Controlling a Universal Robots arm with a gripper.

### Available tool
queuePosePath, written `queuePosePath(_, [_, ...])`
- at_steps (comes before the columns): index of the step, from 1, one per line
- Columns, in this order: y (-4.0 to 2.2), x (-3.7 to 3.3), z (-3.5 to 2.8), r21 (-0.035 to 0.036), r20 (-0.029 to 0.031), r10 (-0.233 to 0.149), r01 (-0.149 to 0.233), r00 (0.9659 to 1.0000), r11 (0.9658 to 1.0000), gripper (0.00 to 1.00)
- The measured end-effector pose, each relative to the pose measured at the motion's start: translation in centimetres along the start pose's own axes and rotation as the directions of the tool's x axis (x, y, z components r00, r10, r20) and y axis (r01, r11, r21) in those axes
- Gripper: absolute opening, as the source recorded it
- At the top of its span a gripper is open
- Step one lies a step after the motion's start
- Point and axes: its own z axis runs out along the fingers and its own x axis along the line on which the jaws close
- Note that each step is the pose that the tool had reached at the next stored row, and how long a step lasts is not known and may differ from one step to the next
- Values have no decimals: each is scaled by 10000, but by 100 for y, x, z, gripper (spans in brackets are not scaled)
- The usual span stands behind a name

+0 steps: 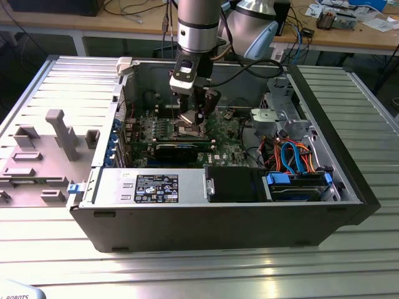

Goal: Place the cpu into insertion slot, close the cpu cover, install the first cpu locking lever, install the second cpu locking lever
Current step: 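Place the cpu into insertion slot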

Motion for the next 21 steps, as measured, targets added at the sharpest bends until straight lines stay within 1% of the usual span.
queuePosePath(21, [0, 0, 1, 71, 59, 187, -188, 9998, 9998, 55])
